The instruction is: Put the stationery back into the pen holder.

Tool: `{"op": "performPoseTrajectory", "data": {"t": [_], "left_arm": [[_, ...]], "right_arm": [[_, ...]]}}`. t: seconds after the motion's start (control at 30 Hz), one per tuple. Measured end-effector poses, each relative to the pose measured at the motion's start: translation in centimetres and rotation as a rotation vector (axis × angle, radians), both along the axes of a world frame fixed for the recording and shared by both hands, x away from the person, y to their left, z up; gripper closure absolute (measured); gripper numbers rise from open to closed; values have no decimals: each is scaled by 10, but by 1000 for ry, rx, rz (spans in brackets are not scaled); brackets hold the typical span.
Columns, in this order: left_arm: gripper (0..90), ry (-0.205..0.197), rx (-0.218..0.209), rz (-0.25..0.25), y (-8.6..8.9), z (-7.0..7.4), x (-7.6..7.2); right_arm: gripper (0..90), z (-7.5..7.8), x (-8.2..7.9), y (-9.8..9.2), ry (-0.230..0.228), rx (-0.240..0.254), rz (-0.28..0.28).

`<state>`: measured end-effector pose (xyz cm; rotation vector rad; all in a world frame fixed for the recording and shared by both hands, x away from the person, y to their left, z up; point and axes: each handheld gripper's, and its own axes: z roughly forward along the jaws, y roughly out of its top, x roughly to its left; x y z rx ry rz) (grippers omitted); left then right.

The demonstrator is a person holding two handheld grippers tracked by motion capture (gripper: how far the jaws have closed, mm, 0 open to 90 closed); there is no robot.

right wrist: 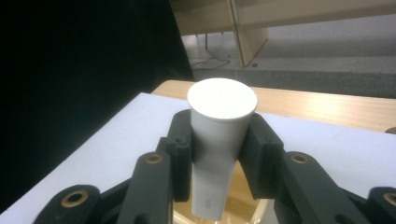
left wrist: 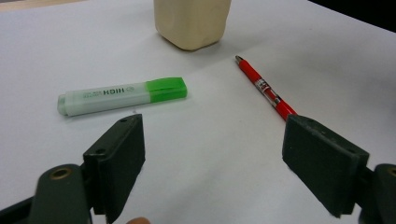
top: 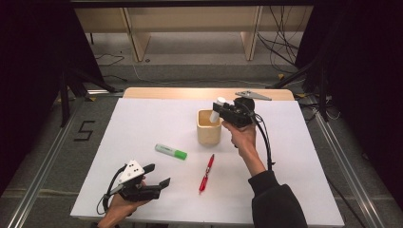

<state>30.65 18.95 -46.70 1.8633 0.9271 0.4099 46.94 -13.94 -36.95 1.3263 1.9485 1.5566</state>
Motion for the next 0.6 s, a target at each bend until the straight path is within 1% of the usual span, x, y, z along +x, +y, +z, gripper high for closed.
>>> {"op": "performPoseTrajectory", "data": {"t": [0.1,0.3,0.6], "left_arm": [[208,0,-8,3,0,0,0],[209,-1,-8,3,0,0,0],[210,-1,-8,2,0,1,0]], "right_arm": [[675,-4,3,3,12,-22,-5],[675,-10,7,5,28,-44,-10],[674,-16,9,10,38,-77,-3]]}}
